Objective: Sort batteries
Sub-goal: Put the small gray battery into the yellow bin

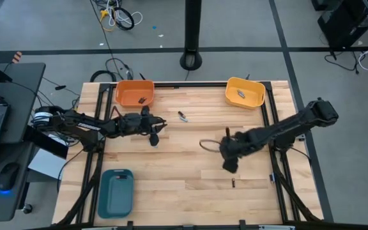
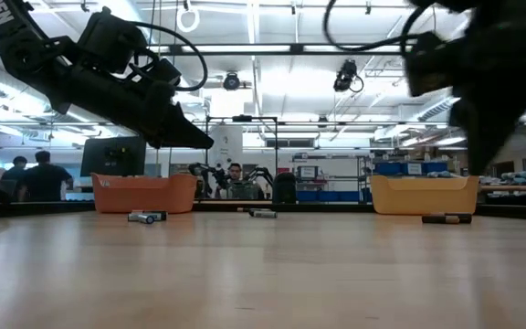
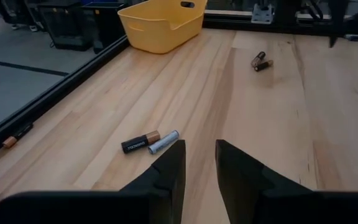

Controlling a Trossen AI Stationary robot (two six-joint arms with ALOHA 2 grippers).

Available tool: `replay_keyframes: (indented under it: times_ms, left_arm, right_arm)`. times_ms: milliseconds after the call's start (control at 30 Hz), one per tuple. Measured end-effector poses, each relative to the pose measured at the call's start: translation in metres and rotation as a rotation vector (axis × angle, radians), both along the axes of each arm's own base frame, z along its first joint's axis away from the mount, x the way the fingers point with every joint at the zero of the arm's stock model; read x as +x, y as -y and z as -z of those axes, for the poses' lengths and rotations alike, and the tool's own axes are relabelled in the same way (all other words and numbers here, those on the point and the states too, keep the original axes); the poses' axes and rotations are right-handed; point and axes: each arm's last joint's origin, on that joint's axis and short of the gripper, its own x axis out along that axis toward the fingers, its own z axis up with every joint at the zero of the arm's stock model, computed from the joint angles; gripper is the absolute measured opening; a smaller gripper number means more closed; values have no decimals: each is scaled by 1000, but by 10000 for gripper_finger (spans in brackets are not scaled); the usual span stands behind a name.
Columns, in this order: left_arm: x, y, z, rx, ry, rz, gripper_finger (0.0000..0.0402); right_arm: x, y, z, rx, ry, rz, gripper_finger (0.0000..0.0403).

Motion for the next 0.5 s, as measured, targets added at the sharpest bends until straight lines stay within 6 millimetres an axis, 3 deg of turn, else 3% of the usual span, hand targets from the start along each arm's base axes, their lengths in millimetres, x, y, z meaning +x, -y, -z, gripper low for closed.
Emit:
replay_keyframes:
  times_ms: [267, 500]
  left_arm:
    - [0, 1, 0, 2, 1, 4, 94]
    - [0, 1, 0, -1, 3, 3, 94]
  right_arm:
    - [-35, -54, 1, 145, -182, -46, 197]
    - [-75, -78, 1, 157, -422, -197, 216]
